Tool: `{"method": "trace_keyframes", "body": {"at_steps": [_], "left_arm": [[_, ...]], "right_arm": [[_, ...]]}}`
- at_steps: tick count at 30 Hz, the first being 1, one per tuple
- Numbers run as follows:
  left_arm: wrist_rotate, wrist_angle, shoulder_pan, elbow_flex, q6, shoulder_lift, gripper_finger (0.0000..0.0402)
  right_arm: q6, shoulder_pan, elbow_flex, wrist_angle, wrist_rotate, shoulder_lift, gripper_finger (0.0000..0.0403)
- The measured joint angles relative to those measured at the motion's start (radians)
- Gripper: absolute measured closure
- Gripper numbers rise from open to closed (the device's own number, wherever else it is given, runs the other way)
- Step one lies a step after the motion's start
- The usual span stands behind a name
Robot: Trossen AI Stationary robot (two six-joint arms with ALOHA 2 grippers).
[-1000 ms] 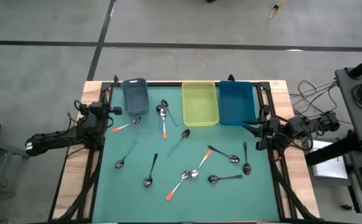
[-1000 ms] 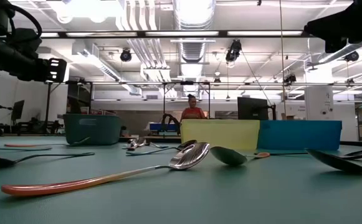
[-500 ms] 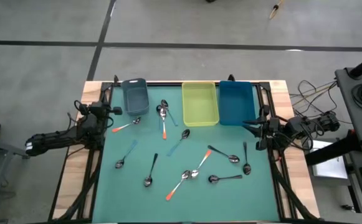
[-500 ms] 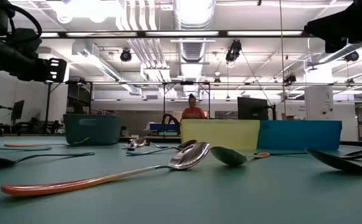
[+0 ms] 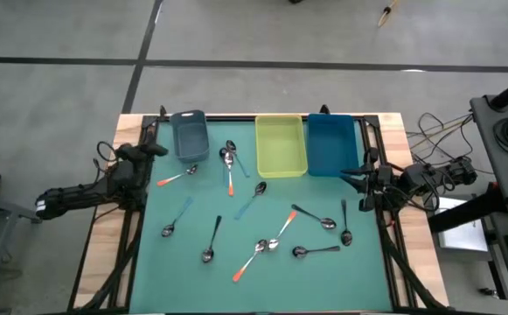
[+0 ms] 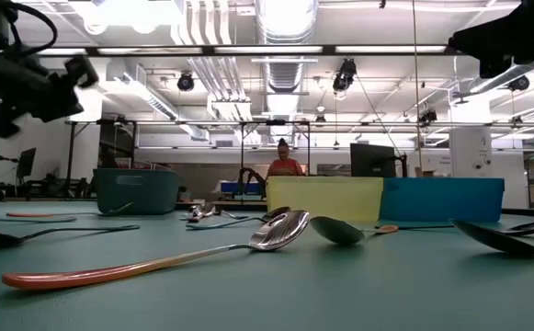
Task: Sort silverware by color (type)
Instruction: Put the black spoon into the yellow bin
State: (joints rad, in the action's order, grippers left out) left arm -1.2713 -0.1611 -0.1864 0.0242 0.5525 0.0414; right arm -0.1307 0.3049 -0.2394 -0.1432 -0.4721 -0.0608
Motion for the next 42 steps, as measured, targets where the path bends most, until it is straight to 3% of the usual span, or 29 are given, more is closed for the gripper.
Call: {"method": "trace_keyframes", "body": {"at_steps": [2, 4, 6, 10, 12, 16, 21, 24, 30, 37, 42], "left_arm": [[0.036, 0.0, 0.0, 0.0, 0.275, 0.0, 0.0402], [0.044, 0.0, 0.0, 0.0, 0.449, 0.0, 0.0402], [0.045, 0.0, 0.0, 0.0, 0.526, 0.0, 0.0402], [0.046, -0.001, 0.0, 0.0, 0.525, 0.0, 0.0402], [0.077, 0.015, 0.0, 0.0, 0.473, 0.001, 0.0402], [0.441, -0.027, -0.001, 0.0, 0.288, 0.013, 0.0402], [0.749, -0.254, 0.0, 0.0, 0.031, 0.086, 0.0402], [0.881, -0.372, 0.0, 0.002, -0.069, 0.134, 0.0402], [0.966, -0.369, 0.002, 0.065, -0.214, 0.227, 0.0402], [0.968, -0.357, 0.002, 0.173, -0.337, 0.378, 0.0402], [0.967, -0.347, 0.002, 0.251, -0.411, 0.478, 0.0402]], "right_arm": [[0.0, 0.0, 0.0, 0.0, 0.0, 0.0, 0.0339], [0.0, 0.0, 0.0, 0.0, 0.0, 0.0, 0.0339], [0.028, 0.0, 0.0, 0.003, 0.0, 0.0, 0.0339], [0.197, 0.0, 0.0, 0.008, -0.001, 0.0, 0.0339], [0.225, 0.0, 0.0, 0.038, -0.006, 0.0, 0.0339], [0.25, 0.0, 0.0, 0.141, -0.011, -0.023, 0.0339], [0.238, 0.0, 0.0, 0.306, -0.023, -0.139, 0.0339], [0.253, 0.0, 0.0, 0.402, -0.031, -0.229, 0.0339], [0.385, 0.0, 0.0, 0.515, -0.029, -0.329, 0.0339], [0.615, 0.0, 0.0, 0.516, -0.028, -0.347, 0.0339], [0.681, -0.001, 0.0, 0.512, -0.027, -0.414, 0.0339]]}}
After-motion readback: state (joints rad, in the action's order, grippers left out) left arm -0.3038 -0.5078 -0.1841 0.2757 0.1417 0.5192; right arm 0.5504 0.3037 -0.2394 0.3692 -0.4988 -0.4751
